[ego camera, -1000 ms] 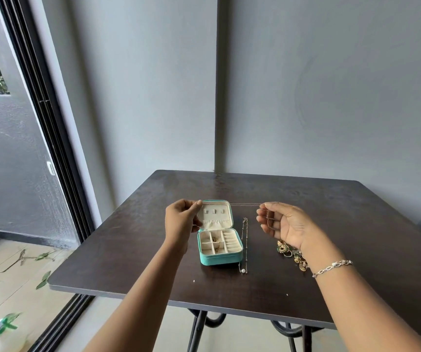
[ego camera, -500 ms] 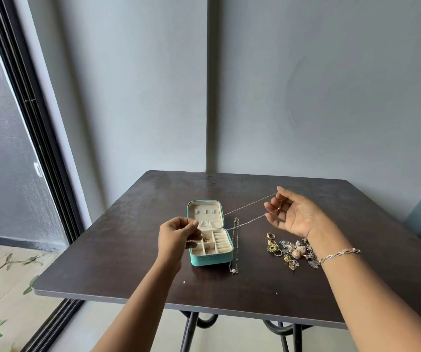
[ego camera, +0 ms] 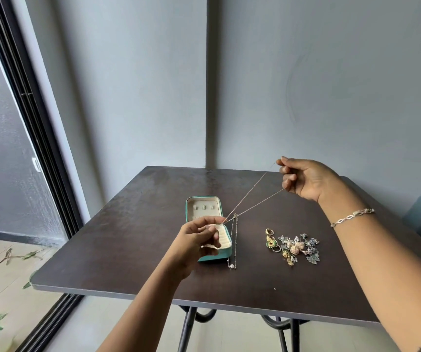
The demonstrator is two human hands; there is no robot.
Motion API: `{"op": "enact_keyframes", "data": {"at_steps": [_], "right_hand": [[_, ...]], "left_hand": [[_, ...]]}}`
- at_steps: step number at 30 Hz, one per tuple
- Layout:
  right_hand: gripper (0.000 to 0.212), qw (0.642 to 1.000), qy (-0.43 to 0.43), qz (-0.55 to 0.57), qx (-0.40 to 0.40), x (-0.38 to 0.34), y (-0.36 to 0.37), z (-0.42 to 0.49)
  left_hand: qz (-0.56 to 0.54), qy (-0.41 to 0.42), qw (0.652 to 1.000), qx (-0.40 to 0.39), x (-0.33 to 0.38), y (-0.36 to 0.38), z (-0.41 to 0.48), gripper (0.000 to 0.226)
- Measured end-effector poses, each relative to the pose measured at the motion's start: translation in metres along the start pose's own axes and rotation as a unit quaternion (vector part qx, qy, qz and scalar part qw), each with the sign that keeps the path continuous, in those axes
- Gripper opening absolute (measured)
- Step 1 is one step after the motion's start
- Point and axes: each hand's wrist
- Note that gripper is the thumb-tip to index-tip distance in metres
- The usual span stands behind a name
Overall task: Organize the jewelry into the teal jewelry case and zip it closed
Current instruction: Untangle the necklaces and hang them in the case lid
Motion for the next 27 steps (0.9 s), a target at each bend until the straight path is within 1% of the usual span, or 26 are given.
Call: {"op": "enact_keyframes", "data": {"at_steps": [3,6,10,13,14,16,19,21,23,25,27], "right_hand": [[0.018,0.998,-0.027,-0.049,-0.014,-0.012,0.008,-0.003],[0.017,0.994,-0.051,-0.094,-0.032,-0.024,0.019,-0.008],[0.015,0.986,-0.085,-0.141,-0.039,-0.038,0.032,-0.015],[0.014,0.977,-0.11,-0.178,-0.027,-0.044,0.037,-0.018],[0.014,0.976,-0.116,-0.185,-0.024,-0.046,0.038,-0.018],[0.013,0.974,-0.12,-0.194,-0.018,-0.048,0.038,-0.017],[0.013,0.971,-0.112,-0.211,-0.01,-0.048,0.036,-0.015],[0.014,0.971,-0.103,-0.217,-0.006,-0.046,0.035,-0.013],[0.014,0.972,-0.093,-0.218,-0.005,-0.043,0.034,-0.01],[0.014,0.973,-0.077,-0.218,-0.004,-0.04,0.031,-0.006],[0.013,0.974,-0.059,-0.22,-0.003,-0.037,0.029,-0.001]], "left_hand": [[-0.03,-0.025,0.998,-0.047,0.001,0.005,-0.003,0.029],[-0.074,-0.049,0.994,-0.07,0.001,0.01,-0.005,0.03],[-0.132,-0.071,0.985,-0.091,0.005,0.018,-0.005,0.02],[-0.158,-0.066,0.981,-0.095,0.003,0.022,-0.004,0.016],[-0.156,-0.059,0.982,-0.086,0.001,0.023,-0.004,0.012],[-0.16,-0.049,0.985,-0.044,-0.004,0.027,-0.004,0.006],[-0.214,-0.04,0.975,0.032,-0.012,0.035,-0.005,0.01],[-0.257,-0.034,0.963,0.07,-0.016,0.04,-0.006,0.01],[-0.276,-0.033,0.955,0.105,-0.019,0.044,-0.007,0.011],[-0.252,-0.022,0.957,0.14,-0.022,0.048,-0.009,0.01],[-0.192,0.021,0.964,0.181,-0.025,0.051,-0.012,0.012]]}}
Point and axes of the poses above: each hand's wrist, its own z-axis towards the middle knuckle, its own y-axis out of the palm, x = y × z, and after that the axes turned 3 degrees about y, right-handed
